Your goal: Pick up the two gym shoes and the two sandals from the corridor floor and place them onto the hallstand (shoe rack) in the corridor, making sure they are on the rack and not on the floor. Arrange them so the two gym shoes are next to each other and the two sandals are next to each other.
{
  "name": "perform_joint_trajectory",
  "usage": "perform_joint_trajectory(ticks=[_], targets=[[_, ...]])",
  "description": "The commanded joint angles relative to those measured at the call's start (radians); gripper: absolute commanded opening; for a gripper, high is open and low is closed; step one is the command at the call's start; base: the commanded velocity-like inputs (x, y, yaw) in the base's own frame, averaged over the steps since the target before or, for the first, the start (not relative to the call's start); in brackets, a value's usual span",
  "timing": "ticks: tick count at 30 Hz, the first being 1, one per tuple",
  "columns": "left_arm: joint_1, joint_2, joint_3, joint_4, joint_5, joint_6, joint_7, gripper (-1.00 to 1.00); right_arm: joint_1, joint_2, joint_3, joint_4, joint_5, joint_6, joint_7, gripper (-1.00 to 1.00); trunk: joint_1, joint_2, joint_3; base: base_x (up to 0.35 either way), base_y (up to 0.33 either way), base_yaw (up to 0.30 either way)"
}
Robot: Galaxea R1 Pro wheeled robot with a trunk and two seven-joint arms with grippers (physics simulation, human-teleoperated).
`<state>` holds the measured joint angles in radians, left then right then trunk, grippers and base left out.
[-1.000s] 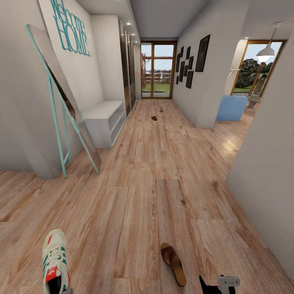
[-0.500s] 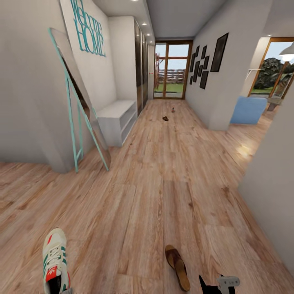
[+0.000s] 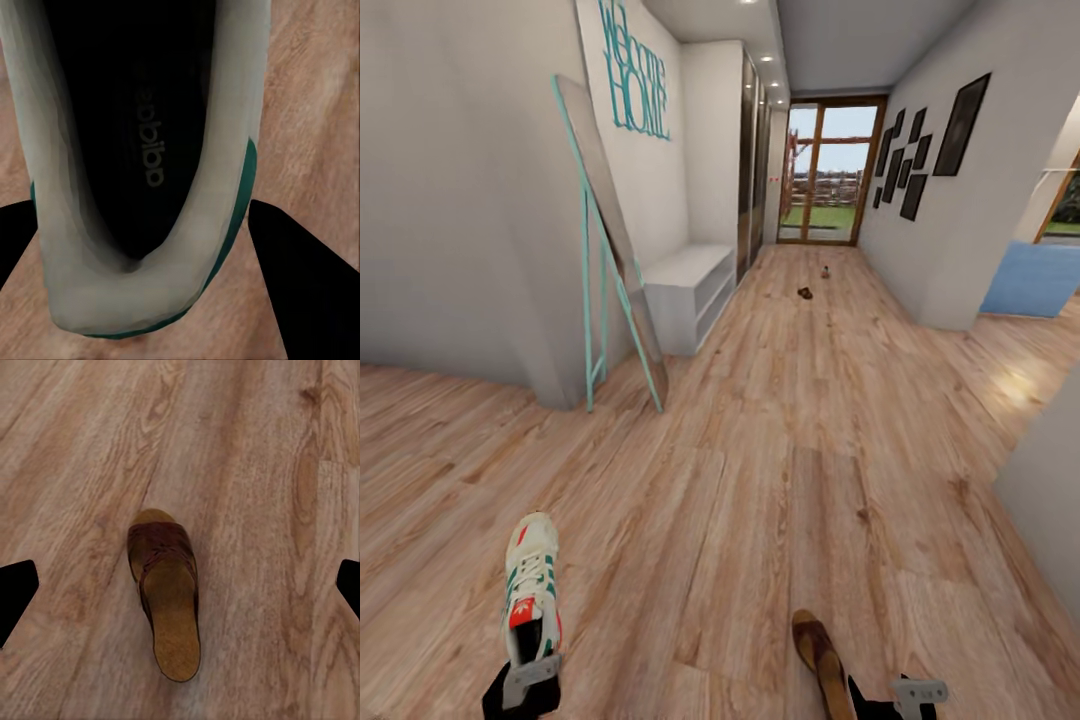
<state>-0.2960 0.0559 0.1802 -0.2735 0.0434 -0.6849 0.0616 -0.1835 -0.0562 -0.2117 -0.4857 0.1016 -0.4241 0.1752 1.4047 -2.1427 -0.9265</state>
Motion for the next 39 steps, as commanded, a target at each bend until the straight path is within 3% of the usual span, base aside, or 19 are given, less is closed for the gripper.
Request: perform_joint_trajectory(ticks=[1,2,4,8,9,13,16,28,39], targets=[[-0.015,-0.002,-0.006,-0.007,-0.012,0.014,-0.001,-1.00,-0.001,0.001,-0.009,0.000,0.010,-0.003,0.006,1.00,0.000,0.000,-0.001,0.000,0.000,0.126],[-0.112,-0.020,-0.004,-0.089,-0.088,0.207,-0.043,-1.00,-0.001,0.001,-0.010,-0.001,0.010,-0.003,0.006,1.00,0.000,0.000,-0.001,0.000,0.000,0.021],[-0.142,-0.031,-0.004,-0.145,-0.100,0.289,-0.082,-1.00,-0.001,0.001,-0.009,-0.006,0.010,-0.002,0.006,1.00,0.000,0.000,-0.001,0.000,0.000,0.011],[-0.190,-0.071,-0.007,-0.345,-0.108,0.482,-0.221,-1.00,-0.022,0.002,-0.005,-0.025,0.013,0.049,0.006,1.00,0.000,0.000,-0.001,0.000,0.000,0.002],[-0.194,-0.093,-0.041,-0.396,-0.110,0.527,-0.242,-1.00,-0.043,0.001,-0.005,-0.026,0.013,0.103,0.006,1.00,0.000,0.000,-0.001,0.011,0.000,0.000],[-0.190,-0.108,-0.125,-0.416,-0.112,0.556,-0.243,-1.00,-0.057,-0.005,-0.004,-0.021,0.014,0.145,0.008,1.00,0.000,0.000,-0.001,0.153,0.000,0.000],[-0.188,-0.110,-0.146,-0.420,-0.113,0.561,-0.243,-1.00,-0.059,-0.007,-0.002,-0.019,0.015,0.152,0.010,1.00,0.000,0.000,-0.001,0.289,0.000,0.000],[-0.187,-0.107,-0.167,-0.431,-0.112,0.564,-0.250,-1.00,-0.060,-0.008,-0.002,-0.016,0.015,0.153,0.009,1.00,0.000,0.000,-0.001,0.067,0.000,0.000],[-0.187,-0.106,-0.169,-0.422,-0.112,0.565,-0.257,-1.00,-0.060,-0.008,-0.003,-0.016,0.015,0.153,0.006,1.00,0.042,-0.077,-0.045,0.000,0.000,0.000]])
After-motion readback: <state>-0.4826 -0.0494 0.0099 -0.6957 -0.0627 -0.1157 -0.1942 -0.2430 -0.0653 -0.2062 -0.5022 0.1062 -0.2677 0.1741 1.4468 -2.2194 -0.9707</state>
